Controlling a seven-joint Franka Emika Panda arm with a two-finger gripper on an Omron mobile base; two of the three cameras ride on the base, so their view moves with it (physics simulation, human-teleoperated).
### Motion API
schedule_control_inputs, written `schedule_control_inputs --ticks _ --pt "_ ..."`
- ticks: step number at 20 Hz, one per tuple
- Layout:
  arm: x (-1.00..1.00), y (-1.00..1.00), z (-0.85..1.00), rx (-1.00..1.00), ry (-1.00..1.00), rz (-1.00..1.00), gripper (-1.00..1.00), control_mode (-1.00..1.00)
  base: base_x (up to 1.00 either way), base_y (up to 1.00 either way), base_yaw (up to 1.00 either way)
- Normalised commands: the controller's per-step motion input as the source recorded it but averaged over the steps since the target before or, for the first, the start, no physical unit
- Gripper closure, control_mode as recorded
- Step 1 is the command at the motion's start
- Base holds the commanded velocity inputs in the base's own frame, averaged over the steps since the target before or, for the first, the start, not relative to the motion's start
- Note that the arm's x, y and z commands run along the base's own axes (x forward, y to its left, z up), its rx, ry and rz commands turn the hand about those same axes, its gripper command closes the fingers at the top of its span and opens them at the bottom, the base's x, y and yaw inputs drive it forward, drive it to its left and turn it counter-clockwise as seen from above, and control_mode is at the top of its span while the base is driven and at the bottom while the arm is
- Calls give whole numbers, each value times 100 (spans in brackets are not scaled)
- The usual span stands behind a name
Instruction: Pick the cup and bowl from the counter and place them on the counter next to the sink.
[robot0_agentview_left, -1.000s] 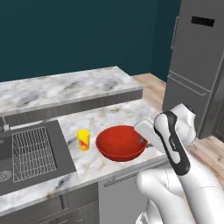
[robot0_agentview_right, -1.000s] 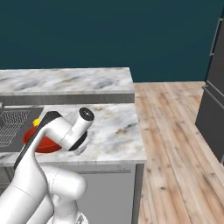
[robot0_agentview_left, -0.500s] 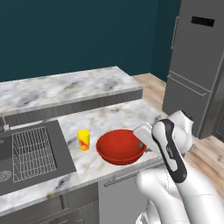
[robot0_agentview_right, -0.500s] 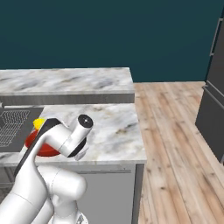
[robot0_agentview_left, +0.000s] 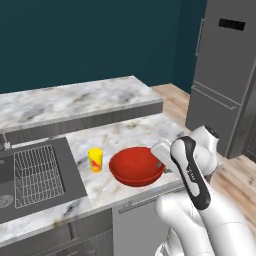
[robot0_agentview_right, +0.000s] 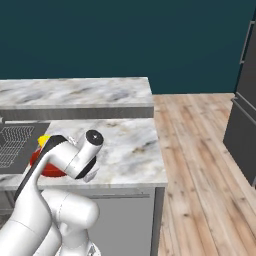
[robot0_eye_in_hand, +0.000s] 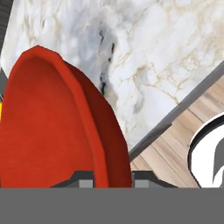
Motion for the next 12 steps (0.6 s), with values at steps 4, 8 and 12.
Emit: schedule_control_inputs --ticks 4,8,12 --pt "0 13 -15 -1 1 -5 100 -100 0 0 0" --pt "0 9 -24 0 0 -5 100 -100 0 0 0" --pt "0 8 -32 -1 0 -5 100 -100 0 0 0"
